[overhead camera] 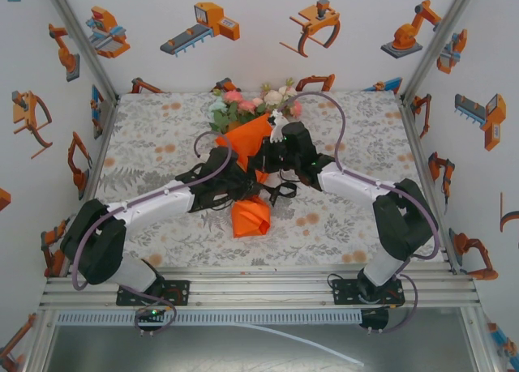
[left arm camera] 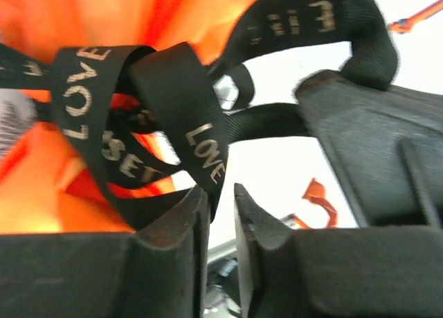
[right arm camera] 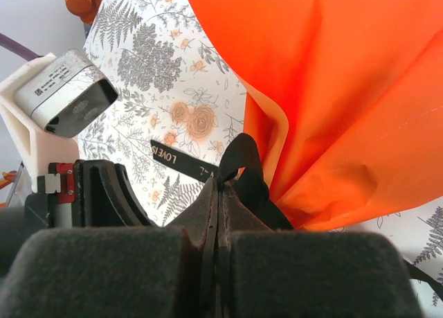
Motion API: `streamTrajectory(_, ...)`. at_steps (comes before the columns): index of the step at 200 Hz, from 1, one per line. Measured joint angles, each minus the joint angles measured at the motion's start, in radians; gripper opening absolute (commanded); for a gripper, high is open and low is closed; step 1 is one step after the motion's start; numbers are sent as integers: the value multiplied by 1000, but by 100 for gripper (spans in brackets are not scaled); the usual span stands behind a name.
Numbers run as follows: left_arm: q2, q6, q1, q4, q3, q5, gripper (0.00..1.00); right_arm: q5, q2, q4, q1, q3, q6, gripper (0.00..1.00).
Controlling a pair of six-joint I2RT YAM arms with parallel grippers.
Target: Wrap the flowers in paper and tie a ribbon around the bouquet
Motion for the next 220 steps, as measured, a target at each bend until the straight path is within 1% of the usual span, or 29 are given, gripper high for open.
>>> streamTrajectory(16,0,47,0,-23,0,-16,40,-5,0,0,0,0,0,0)
streamTrajectory(65,-24,175,0,-29,0,-42,49,-25,-2,-34,0,0,-27,0)
streamTrajectory(92,-91,270,0,-32,0,-64,55,-27,-8,-47,0,0,-39,0)
streamTrajectory(125,-211,363,5,-42,0,-114,56,-42,-10,-46,0,0,-53,0)
streamTrajectory(137,-249,358,23,-59,3,-134,56,-58,-10,-43,0,-1,-65,0)
streamTrajectory(146,-267,332,58,-81,11,-143,58,-75,-10,-38,0,-2,-74,0)
streamTrajectory(164,-262,241,153,-105,32,-116,65,-119,-10,-14,0,-10,-97,0)
streamTrajectory(178,-230,165,212,-104,40,-84,67,-158,-10,10,0,-19,-107,0)
streamTrajectory(188,-197,120,224,-102,43,-59,68,-190,-10,38,0,-29,-114,0)
streamTrajectory(220,-94,4,222,-74,45,42,67,-263,-9,111,0,-58,-128,0)
